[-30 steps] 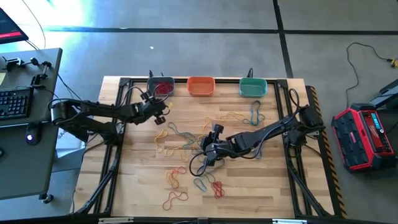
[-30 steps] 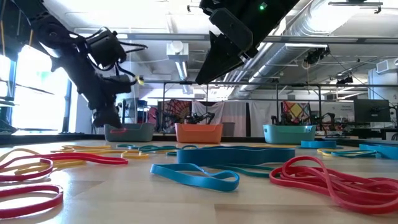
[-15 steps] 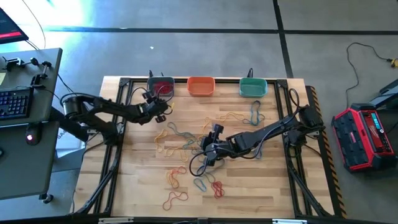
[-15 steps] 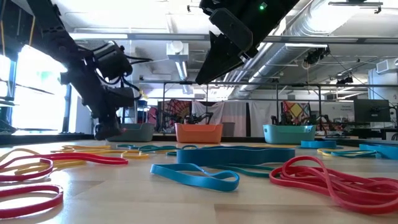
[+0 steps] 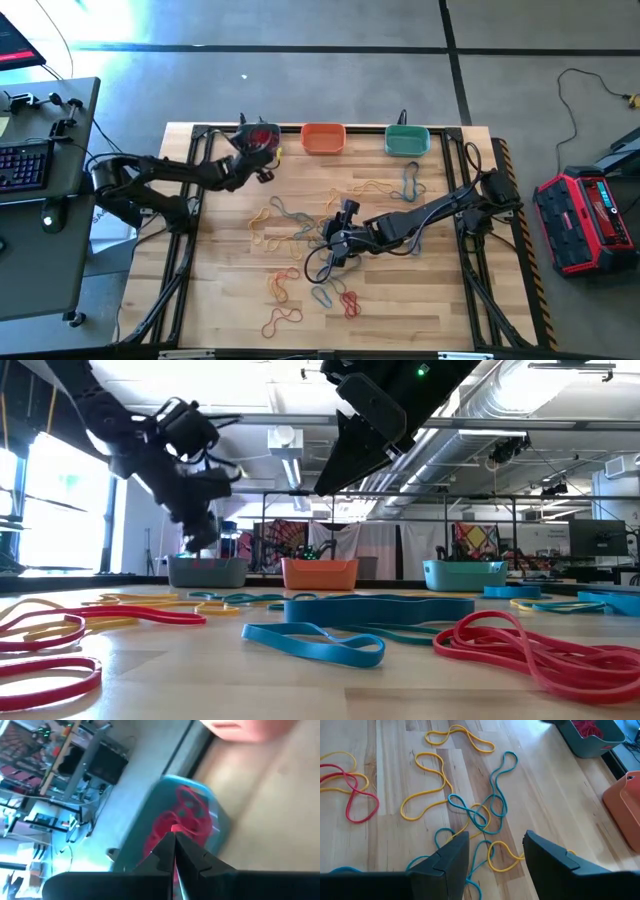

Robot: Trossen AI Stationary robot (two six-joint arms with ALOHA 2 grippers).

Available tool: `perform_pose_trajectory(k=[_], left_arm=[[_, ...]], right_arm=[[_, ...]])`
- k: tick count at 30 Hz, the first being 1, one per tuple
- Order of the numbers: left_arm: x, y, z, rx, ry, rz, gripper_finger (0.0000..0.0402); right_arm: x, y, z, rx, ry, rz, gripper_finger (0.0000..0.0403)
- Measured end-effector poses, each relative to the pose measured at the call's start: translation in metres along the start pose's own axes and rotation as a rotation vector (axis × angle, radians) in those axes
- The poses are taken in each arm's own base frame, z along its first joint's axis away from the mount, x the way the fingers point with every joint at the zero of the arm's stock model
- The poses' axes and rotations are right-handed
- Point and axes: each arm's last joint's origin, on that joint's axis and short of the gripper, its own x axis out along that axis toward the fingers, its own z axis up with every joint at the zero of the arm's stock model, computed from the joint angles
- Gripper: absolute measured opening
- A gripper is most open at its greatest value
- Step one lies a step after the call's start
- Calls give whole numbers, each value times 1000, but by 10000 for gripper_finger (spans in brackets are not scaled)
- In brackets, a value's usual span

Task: Sort rubber bands into baskets
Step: Put the red rubber band into the blue bin

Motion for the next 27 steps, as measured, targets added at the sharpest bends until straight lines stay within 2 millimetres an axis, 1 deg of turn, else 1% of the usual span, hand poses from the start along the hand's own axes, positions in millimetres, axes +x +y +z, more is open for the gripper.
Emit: perform_pose_trajectory(k=[3,6,9,11,14,18,21,24,27], left_arm=[[9,15,8,-39,-16,-13,1],[21,28,10,-82,-28,-58,0],[34,37,5,-107,-7,-111,0],[39,38,-2,-129,14,-165,0],[44,42,-7,-170,46,-161,10],[46,46,-10,-222,57,-157,42],[45,47,-8,-295,30,-201,72],[42,49,-6,-334,-3,-232,99],[36,53,-3,-365,-44,-254,115]], right_arm=[[0,0,0,0,0,0,177],[0,0,0,0,0,0,177],[0,0,0,1,2,0,177],[0,0,-1,1,5,-1,177],[0,0,-1,25,6,1,177],[3,-3,-1,75,18,16,177],[9,-5,-2,93,29,16,177],[12,-8,-1,114,35,13,177],[13,-11,0,139,34,10,177]])
